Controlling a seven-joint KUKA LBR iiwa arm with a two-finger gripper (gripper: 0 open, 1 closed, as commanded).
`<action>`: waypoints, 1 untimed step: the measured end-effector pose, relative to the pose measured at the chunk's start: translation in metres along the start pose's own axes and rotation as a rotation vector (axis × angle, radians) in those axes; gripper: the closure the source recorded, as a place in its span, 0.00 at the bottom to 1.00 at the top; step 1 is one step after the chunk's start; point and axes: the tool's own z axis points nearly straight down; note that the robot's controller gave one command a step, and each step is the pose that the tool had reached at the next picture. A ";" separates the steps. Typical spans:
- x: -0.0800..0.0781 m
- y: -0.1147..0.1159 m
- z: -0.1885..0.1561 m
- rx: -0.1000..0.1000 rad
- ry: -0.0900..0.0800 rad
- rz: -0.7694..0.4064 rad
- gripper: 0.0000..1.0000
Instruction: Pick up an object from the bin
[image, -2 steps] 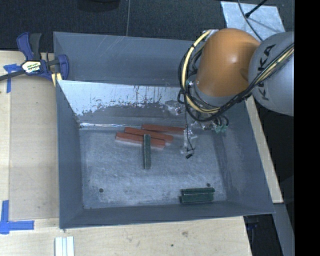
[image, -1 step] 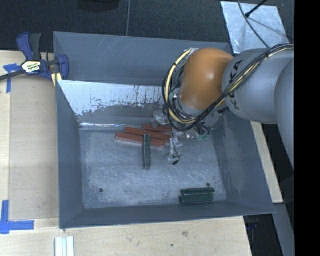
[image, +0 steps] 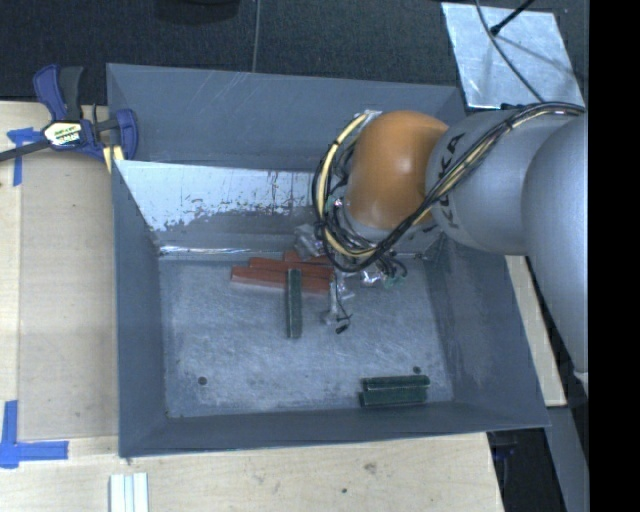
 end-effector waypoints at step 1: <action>-0.003 0.000 -0.006 0.001 -0.010 0.001 1.00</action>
Offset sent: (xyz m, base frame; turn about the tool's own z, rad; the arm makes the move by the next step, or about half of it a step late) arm 0.0000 0.0000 0.0000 0.0000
